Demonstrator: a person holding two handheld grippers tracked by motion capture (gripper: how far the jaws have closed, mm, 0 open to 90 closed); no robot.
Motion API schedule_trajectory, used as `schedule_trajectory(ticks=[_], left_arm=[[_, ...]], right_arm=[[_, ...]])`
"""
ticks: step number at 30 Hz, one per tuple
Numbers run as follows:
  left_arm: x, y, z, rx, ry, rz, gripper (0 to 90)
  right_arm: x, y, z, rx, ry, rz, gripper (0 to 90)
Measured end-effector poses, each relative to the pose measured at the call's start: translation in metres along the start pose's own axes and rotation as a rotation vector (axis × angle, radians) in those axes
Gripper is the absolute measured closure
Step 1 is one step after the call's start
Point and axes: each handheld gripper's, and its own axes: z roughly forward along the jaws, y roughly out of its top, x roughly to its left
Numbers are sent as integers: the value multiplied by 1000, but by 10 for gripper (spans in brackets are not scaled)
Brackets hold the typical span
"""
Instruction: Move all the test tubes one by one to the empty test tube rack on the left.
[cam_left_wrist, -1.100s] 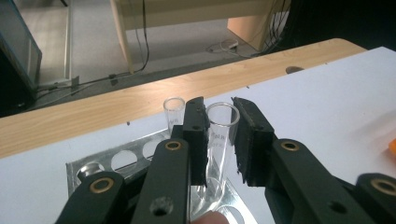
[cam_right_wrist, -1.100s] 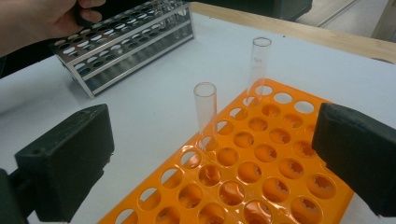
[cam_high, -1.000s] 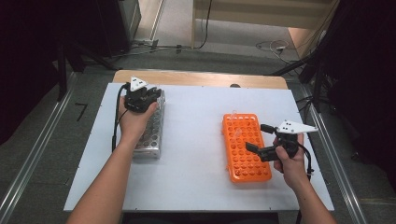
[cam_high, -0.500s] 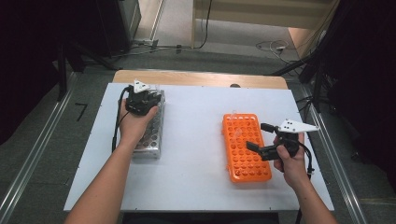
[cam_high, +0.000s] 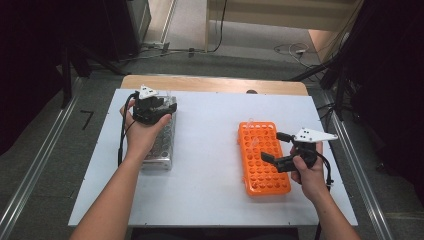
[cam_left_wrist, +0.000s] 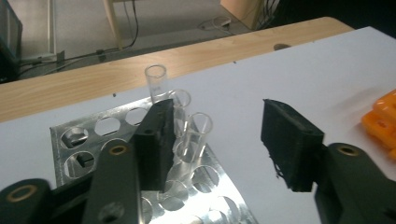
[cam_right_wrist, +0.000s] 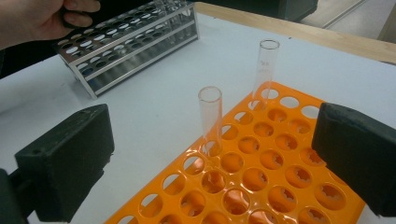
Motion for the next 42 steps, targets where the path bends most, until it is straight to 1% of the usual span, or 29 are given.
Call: schedule_trajectory(ticks=[2,3,7,10,12,13,17,21,25,26,28,31,33,34,35,38,40,42], left_arm=[[-4,0,-5,-17,-6,-1,338],[-6,-1,-7,-19,-7,5,323],[-13,-3,-16,-41,-28,3,282],[-19,-5,-23,-46,-32,14,248],[-22,-7,-28,-58,-38,14,225],[-24,-8,-31,-64,-42,7,211],[-32,-15,-40,-83,-59,-7,171],[-41,-24,-50,-93,-55,3,118],[-49,-32,-60,-101,-90,6,66],[-52,-33,-63,-102,-98,11,65],[-58,-35,-68,-100,-107,32,32],[-67,-38,-79,-122,-142,31,13],[-73,-39,-84,-137,-164,35,12],[-76,-39,-86,-140,-175,38,0],[-79,-40,-88,-139,-187,45,0],[-86,-42,-89,-132,-209,67,0],[-89,-44,-89,-126,-221,68,0],[-92,-47,-88,-124,-230,66,0]], right_arm=[[0,0,0,-1,1,3,0],[0,0,0,-1,2,2,0],[1,0,1,3,5,3,0],[2,0,2,5,7,4,0],[2,0,3,11,9,-3,0],[3,-1,4,11,12,-9,0],[5,-2,7,27,11,-5,0],[6,-3,10,37,17,-13,0],[7,-4,14,52,20,-17,0],[8,-5,15,57,20,-17,0],[9,-7,17,65,23,-23,0],[9,-9,20,78,24,-19,33],[8,-9,22,83,39,-6,65],[8,-9,22,92,40,-4,100],[8,-10,23,95,37,-1,135],[8,-10,26,111,49,-1,191],[9,-10,30,130,51,0,234],[10,-10,34,151,37,10,285]])
